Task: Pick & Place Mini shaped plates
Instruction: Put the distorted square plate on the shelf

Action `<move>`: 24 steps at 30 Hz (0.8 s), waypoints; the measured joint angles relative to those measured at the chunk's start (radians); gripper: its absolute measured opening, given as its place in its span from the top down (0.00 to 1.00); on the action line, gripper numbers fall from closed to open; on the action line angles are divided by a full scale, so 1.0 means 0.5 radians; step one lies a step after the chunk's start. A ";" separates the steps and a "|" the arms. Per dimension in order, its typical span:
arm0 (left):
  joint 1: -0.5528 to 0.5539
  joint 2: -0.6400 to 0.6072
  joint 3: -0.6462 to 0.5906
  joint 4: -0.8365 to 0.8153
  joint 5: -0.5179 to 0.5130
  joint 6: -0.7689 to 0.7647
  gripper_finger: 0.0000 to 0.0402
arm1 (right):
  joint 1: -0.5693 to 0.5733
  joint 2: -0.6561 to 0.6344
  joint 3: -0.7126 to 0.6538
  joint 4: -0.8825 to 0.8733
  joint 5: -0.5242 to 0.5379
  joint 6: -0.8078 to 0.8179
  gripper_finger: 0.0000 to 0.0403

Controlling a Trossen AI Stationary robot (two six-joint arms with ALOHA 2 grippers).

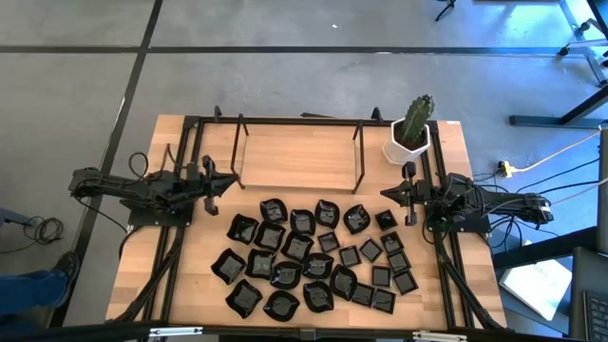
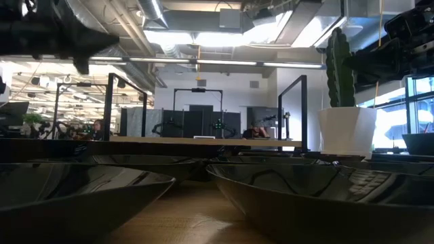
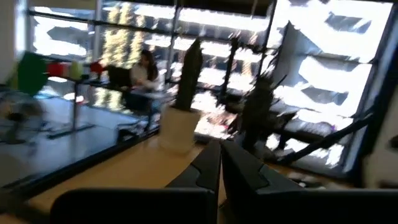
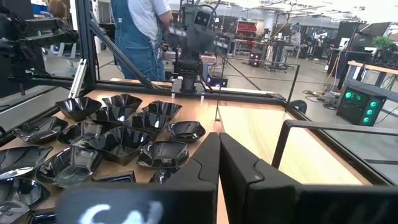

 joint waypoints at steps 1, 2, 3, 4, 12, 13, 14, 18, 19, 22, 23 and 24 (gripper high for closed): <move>0.000 -0.001 0.000 0.083 0.139 -0.028 0.97 | 0.000 0.000 0.001 0.000 0.000 0.000 0.98; 0.000 -0.001 0.002 0.155 0.288 -0.042 0.97 | 0.000 0.000 0.000 0.000 0.001 0.000 0.98; -0.001 -0.001 0.010 0.197 0.429 -0.044 0.97 | 0.000 0.000 0.000 0.000 0.001 -0.004 0.98; -0.002 0.000 0.020 0.235 0.545 -0.063 0.97 | 0.000 0.000 0.001 0.000 0.000 -0.007 0.98; -0.002 0.000 0.060 0.256 0.694 -0.153 0.98 | 0.000 0.000 0.001 0.000 0.000 -0.006 0.98; -0.002 0.000 0.060 0.234 0.676 -0.142 0.98 | 0.000 0.000 0.001 0.000 0.000 -0.006 0.98; -0.002 0.000 0.060 0.206 0.653 -0.112 0.98 | 0.000 0.000 0.001 0.000 0.000 -0.006 0.98; -0.002 0.000 0.060 -0.054 0.458 0.123 0.97 | 0.000 0.000 0.000 0.000 0.000 -0.006 0.98; -0.002 0.001 0.060 -0.150 0.372 0.173 0.97 | 0.000 0.000 0.001 0.000 0.000 -0.006 0.98; -0.002 0.001 0.060 -0.327 0.074 0.183 0.97 | 0.000 0.000 0.001 0.000 0.000 -0.006 0.98; 0.000 0.001 0.060 -0.347 0.017 0.176 0.97 | 0.000 0.000 0.000 0.000 0.000 -0.006 0.98; 0.000 0.001 0.060 -0.360 -0.006 0.175 0.97 | 0.000 0.000 0.000 0.000 0.000 -0.006 0.98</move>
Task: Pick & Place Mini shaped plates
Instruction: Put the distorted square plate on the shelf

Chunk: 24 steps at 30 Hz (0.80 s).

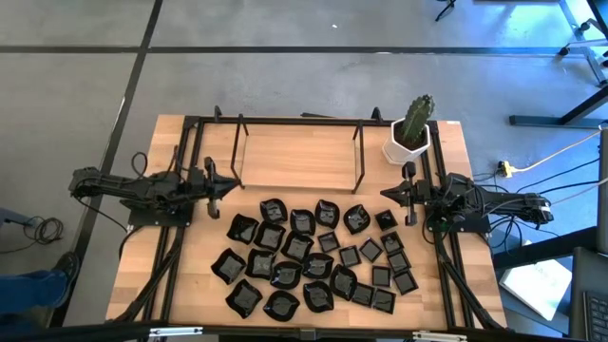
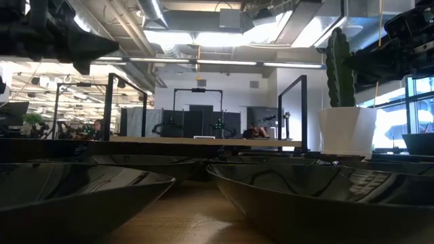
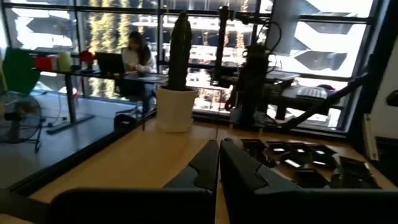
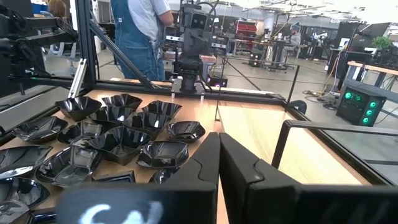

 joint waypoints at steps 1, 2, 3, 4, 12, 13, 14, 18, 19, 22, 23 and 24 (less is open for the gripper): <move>0.000 0.000 0.000 -0.006 0.001 0.008 0.98 | 0.000 0.000 0.000 0.000 0.000 0.000 0.98; 0.000 0.000 0.000 -0.006 0.013 0.019 0.98 | 0.000 -0.001 0.001 0.000 0.001 0.000 0.98; 0.000 0.000 0.000 -0.006 0.024 0.025 0.98 | 0.000 0.000 0.000 0.000 0.000 0.000 0.98; 0.000 0.000 0.000 -0.006 0.029 0.026 0.98 | 0.000 0.000 0.000 0.000 0.001 0.000 0.98; -0.002 0.000 0.000 -0.006 0.030 0.045 0.97 | 0.000 0.000 0.000 0.000 0.000 0.000 0.98; -0.002 0.000 0.000 -0.005 0.030 0.046 0.97 | 0.000 -0.001 0.000 0.000 0.000 0.000 0.98; -0.002 0.000 0.000 -0.005 0.030 0.045 0.97 | 0.000 -0.001 0.001 0.000 0.000 0.000 0.98; -0.002 0.000 0.000 -0.005 0.030 0.046 0.98 | 0.000 -0.001 0.000 -0.001 0.000 0.000 0.98; -0.002 0.000 0.000 -0.005 0.030 0.045 0.98 | 0.000 -0.001 0.001 0.000 0.000 0.000 0.98; -0.002 0.000 0.000 -0.004 0.030 0.046 0.97 | 0.000 -0.001 0.000 0.000 0.000 0.000 0.98; -0.002 0.000 0.000 -0.004 0.031 0.045 0.97 | 0.000 0.000 0.001 0.000 0.000 0.000 0.98; -0.002 0.000 0.000 -0.004 0.031 0.045 0.97 | 0.000 -0.001 0.001 0.000 0.000 0.000 0.98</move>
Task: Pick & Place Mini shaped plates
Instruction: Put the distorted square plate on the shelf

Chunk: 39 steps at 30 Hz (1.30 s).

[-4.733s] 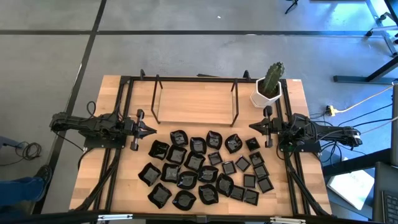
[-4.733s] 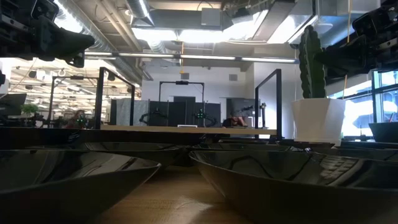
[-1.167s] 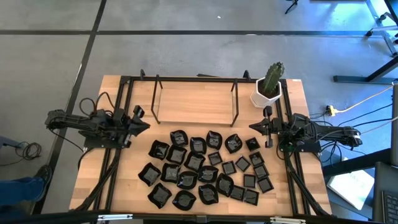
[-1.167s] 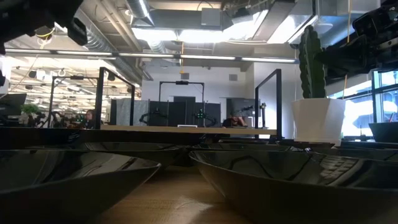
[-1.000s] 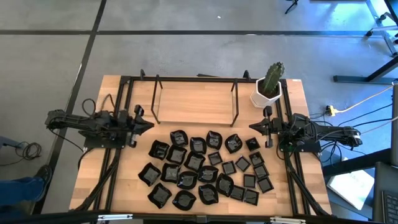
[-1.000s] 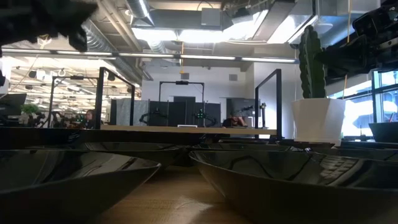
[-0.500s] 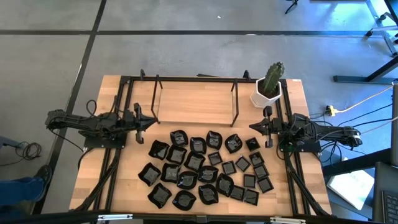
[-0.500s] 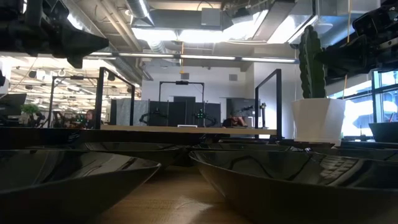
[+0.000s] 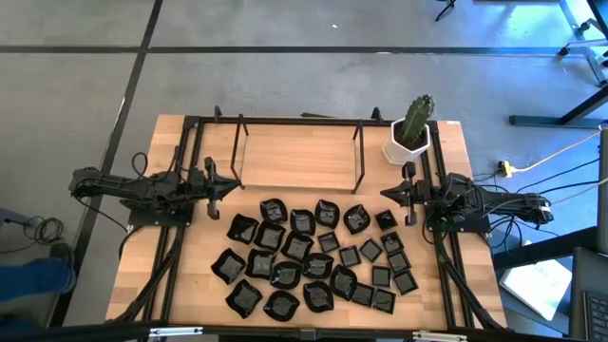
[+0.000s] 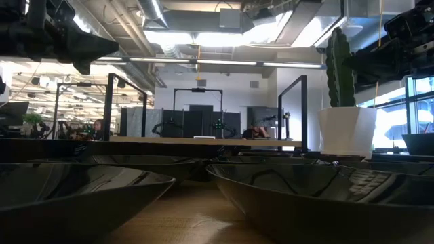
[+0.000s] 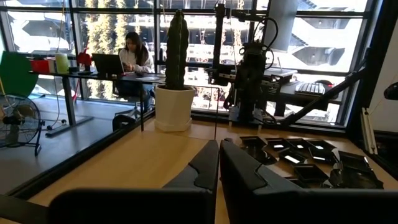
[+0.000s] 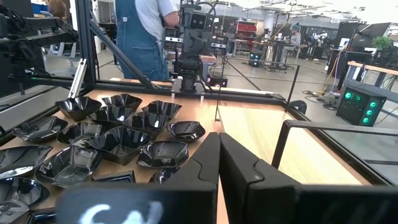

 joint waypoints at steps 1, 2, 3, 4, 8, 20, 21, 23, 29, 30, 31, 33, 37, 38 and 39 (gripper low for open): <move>0.000 0.000 0.000 0.000 -0.001 0.000 0.97 | 0.000 0.000 0.000 -0.001 0.000 0.000 0.98; 0.000 0.000 0.000 0.000 0.000 0.000 0.97 | 0.000 0.000 0.000 -0.001 0.000 0.000 0.98; 0.000 0.000 0.000 0.000 0.000 0.000 0.97 | 0.000 0.000 0.000 0.000 0.000 0.000 0.98; 0.000 0.000 0.000 0.000 0.000 0.000 0.98 | 0.000 0.000 0.000 0.000 0.000 0.003 0.98; 0.000 0.000 0.000 0.001 0.000 0.000 0.98 | 0.000 0.000 0.000 -0.001 0.000 0.085 0.98; 0.000 0.000 -0.001 0.001 0.000 0.000 0.98 | 0.000 0.000 0.000 0.000 0.001 0.089 0.98; 0.000 0.000 -0.001 0.001 0.000 0.000 0.98 | 0.000 0.000 0.000 -0.001 0.001 0.089 0.98; 0.000 0.000 -0.001 0.002 0.000 0.000 0.97 | 0.000 0.000 0.000 -0.001 0.001 0.089 0.98; 0.000 0.000 -0.001 0.001 0.000 0.000 0.97 | 0.000 0.000 0.000 -0.001 0.001 0.090 0.98; 0.000 0.000 -0.001 0.001 0.000 0.000 0.98 | 0.000 0.000 0.000 -0.001 0.001 0.090 0.98; 0.000 0.000 -0.001 0.002 0.000 0.000 0.98 | 0.000 0.000 0.000 0.000 0.001 0.090 0.98; 0.000 0.000 -0.001 0.001 0.000 0.000 0.98 | 0.000 0.000 -0.001 0.000 0.001 0.090 0.98; 0.000 0.000 -0.001 0.002 0.000 0.000 0.97 | 0.000 0.000 0.000 0.000 0.003 0.086 0.98; 0.000 0.000 -0.001 0.002 0.000 0.000 0.97 | 0.000 0.000 -0.001 -0.001 0.003 0.084 0.98; 0.000 0.000 -0.001 0.001 0.000 0.000 0.97 | 0.000 0.000 0.000 0.000 0.003 0.085 0.98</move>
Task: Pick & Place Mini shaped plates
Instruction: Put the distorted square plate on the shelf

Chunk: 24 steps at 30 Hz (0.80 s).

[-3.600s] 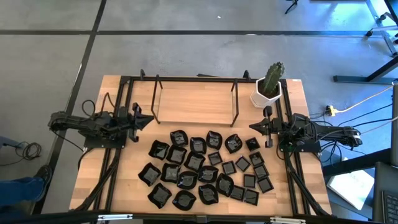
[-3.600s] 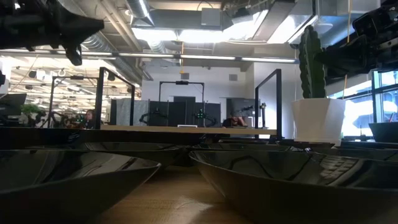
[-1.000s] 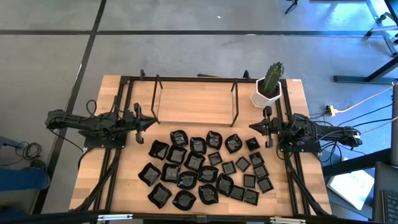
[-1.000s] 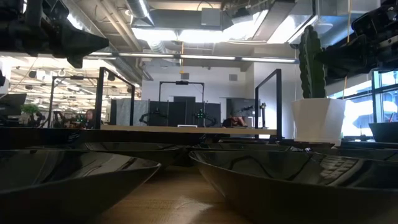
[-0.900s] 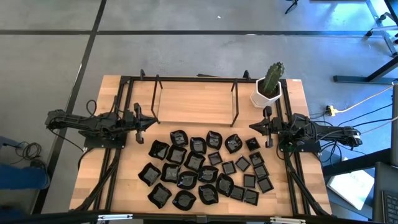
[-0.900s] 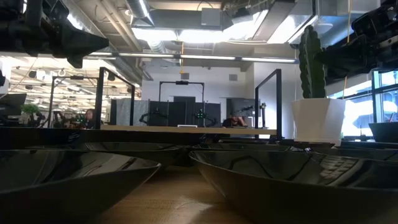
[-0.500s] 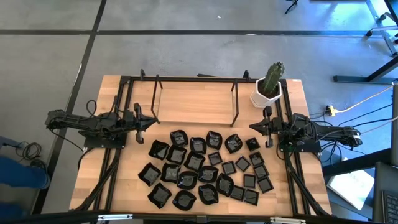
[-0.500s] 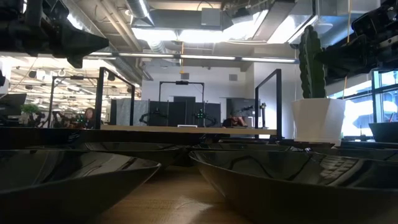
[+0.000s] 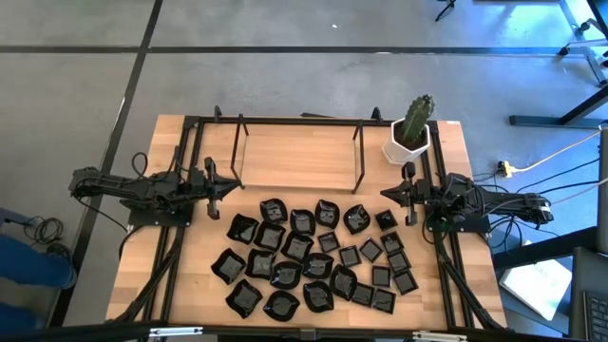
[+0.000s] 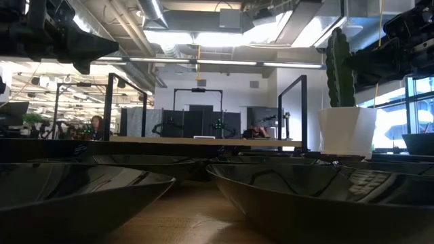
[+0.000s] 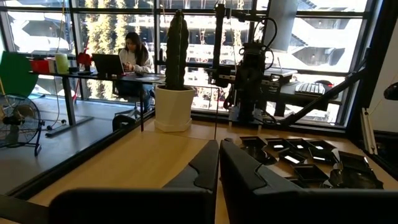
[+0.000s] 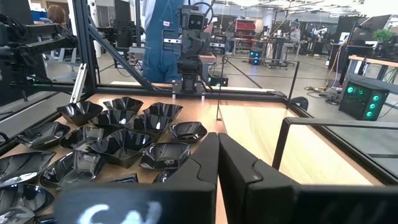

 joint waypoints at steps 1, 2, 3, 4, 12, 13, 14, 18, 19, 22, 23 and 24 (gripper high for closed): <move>0.000 0.000 0.000 0.000 0.000 0.000 0.97 | 0.000 0.000 0.000 0.000 0.000 0.003 0.98; 0.000 0.000 0.000 0.000 0.000 0.000 0.97 | 0.000 0.000 0.000 0.000 0.000 0.003 0.98; 0.000 0.000 0.000 0.000 0.000 0.000 0.97 | 0.000 0.001 0.000 0.000 0.000 0.003 0.98; 0.000 0.000 0.000 0.000 0.000 0.000 0.98 | 0.000 0.000 0.000 0.000 0.000 0.004 0.98; 0.002 0.001 -0.003 0.560 0.695 -0.307 0.97 | 0.000 0.000 0.000 0.000 0.000 0.005 0.98; 0.002 0.001 -0.002 0.650 0.930 -0.313 0.97 | -0.001 0.000 0.000 0.000 0.000 0.004 0.98; 0.001 0.002 -0.002 0.735 1.135 -0.334 0.97 | 0.000 0.000 0.000 0.000 0.000 0.005 0.98; 0.000 0.000 0.002 0.903 1.492 -0.468 0.98 | 0.000 0.000 0.000 0.000 0.000 0.005 0.98; 0.000 0.002 0.002 0.896 1.488 -0.490 0.98 | -0.001 0.000 0.000 0.000 0.000 0.005 0.98; 0.000 0.002 0.002 0.873 1.437 -0.503 0.98 | 0.000 0.000 0.000 0.000 0.000 0.005 0.98; 0.000 0.004 0.002 0.864 1.414 -0.503 0.98 | 0.000 0.000 0.000 0.000 0.000 0.005 0.98; 0.000 0.004 0.002 0.863 1.395 -0.503 0.97 | 0.000 0.000 0.000 0.000 0.000 0.005 0.98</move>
